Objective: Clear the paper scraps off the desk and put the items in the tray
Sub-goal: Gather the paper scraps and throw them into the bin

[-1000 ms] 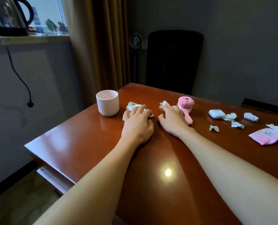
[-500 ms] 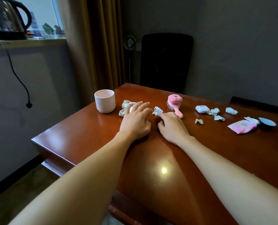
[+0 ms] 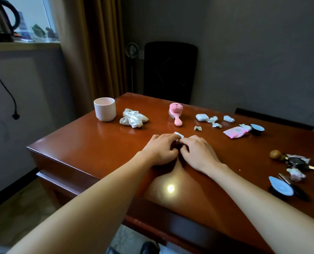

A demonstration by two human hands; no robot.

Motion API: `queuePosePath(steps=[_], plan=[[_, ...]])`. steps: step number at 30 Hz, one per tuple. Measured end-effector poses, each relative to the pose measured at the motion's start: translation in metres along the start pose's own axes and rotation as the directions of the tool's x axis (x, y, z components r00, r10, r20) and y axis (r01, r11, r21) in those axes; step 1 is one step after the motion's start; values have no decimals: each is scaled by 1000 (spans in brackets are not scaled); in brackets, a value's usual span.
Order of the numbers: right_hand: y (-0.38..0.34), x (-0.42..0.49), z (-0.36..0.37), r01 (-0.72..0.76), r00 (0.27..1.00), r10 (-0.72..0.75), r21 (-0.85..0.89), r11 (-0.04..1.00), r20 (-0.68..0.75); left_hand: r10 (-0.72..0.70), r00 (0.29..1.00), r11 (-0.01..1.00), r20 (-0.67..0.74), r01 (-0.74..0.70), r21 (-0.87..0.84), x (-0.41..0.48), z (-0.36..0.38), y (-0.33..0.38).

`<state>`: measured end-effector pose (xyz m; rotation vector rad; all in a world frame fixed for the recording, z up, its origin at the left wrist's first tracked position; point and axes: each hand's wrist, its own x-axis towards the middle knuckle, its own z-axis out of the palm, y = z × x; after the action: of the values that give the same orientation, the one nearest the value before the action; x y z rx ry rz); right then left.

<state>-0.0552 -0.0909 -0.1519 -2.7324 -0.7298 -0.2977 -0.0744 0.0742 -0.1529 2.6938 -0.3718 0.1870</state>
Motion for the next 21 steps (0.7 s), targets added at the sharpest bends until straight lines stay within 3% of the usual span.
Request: queuePosePath(steps=[9,21], plan=[[53,-11,-30,-35,999,34,-28,999,-29,35,997,999,62,-37,38,38,19,34],[126,41,-35,-162,981,157,-31,986,-117,-22,995,997,-98,30,75,108,41,48]])
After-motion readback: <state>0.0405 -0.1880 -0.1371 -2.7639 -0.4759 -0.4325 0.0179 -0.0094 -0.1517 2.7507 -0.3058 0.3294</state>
